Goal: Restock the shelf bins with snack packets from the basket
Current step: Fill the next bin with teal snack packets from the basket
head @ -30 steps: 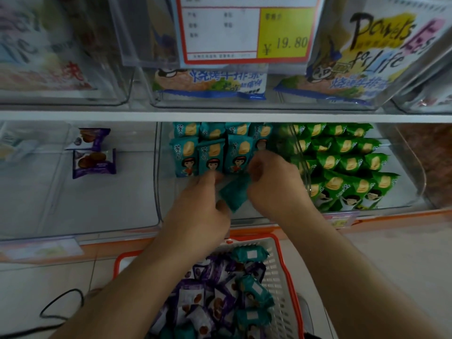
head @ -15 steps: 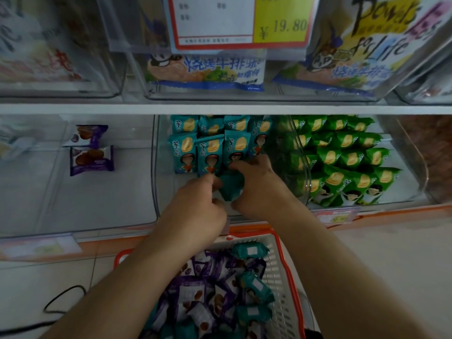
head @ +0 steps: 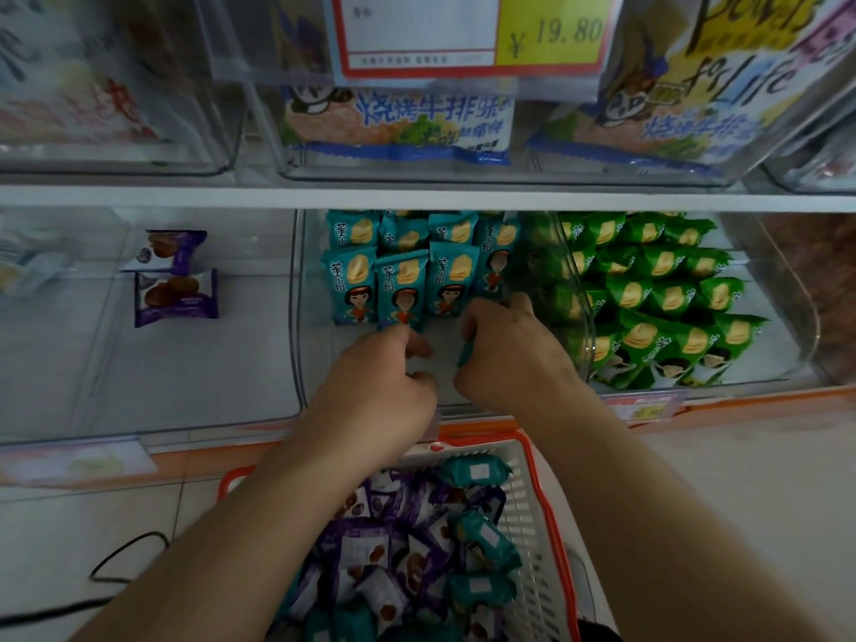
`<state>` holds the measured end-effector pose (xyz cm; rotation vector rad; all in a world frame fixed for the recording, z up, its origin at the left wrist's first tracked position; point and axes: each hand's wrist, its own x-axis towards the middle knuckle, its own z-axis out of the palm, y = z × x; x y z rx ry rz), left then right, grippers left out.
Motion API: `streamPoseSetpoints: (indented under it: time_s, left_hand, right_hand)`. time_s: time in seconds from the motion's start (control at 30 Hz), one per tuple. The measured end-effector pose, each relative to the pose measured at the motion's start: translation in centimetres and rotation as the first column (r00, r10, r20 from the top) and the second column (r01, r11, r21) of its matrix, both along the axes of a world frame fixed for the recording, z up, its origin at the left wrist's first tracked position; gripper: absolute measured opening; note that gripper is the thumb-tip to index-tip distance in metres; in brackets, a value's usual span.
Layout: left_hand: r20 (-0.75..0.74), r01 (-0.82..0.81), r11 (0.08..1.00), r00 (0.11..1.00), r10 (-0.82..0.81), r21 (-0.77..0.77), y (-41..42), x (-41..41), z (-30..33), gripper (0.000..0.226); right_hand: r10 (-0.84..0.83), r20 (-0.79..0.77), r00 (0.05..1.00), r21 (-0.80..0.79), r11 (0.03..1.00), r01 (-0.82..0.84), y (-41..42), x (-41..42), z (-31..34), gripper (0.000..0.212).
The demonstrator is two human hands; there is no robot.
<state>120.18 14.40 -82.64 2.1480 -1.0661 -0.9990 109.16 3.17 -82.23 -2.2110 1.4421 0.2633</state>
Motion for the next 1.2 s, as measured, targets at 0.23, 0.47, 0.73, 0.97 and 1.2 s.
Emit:
streamPoseSetpoints:
  time_s: [0.23, 0.47, 0.73, 0.97, 1.2]
  left_hand:
    - [-0.041, 0.074, 0.996, 0.996, -0.076, -0.043, -0.1, -0.3, 0.2, 0.043]
    - [-0.033, 0.051, 0.996, 0.998, -0.054, -0.069, -0.1, -0.3, 0.0, 0.034]
    - [-0.041, 0.039, 0.996, 0.998, -0.043, -0.083, 0.0, -0.2, 0.1, 0.034]
    - [-0.029, 0.033, 0.997, 0.999, -0.035, -0.066, 0.0, -0.2, 0.2, 0.035]
    - [-0.037, 0.058, 0.992, 0.997, -0.063, -0.114, 0.5, -0.2, 0.4, 0.031]
  right_hand:
    - [-0.049, 0.147, 0.988, -0.330, 0.939, 0.096, -0.5, -0.1, 1.5, 0.066]
    - [-0.108, 0.284, 0.953, -0.377, 0.901, 0.214, -0.2, 0.0, 0.4, 0.018]
    - [-0.127, 0.342, 0.931, -0.238, 0.947, 0.216, -0.2, 0.2, 0.8, 0.045]
    - [-0.134, 0.313, 0.940, -0.116, 0.977, 0.178, -0.6, 0.0, -0.3, 0.044]
    - [-0.093, 0.298, 0.950, -0.133, 0.981, 0.138, -0.4, -0.6, 0.9, 0.026]
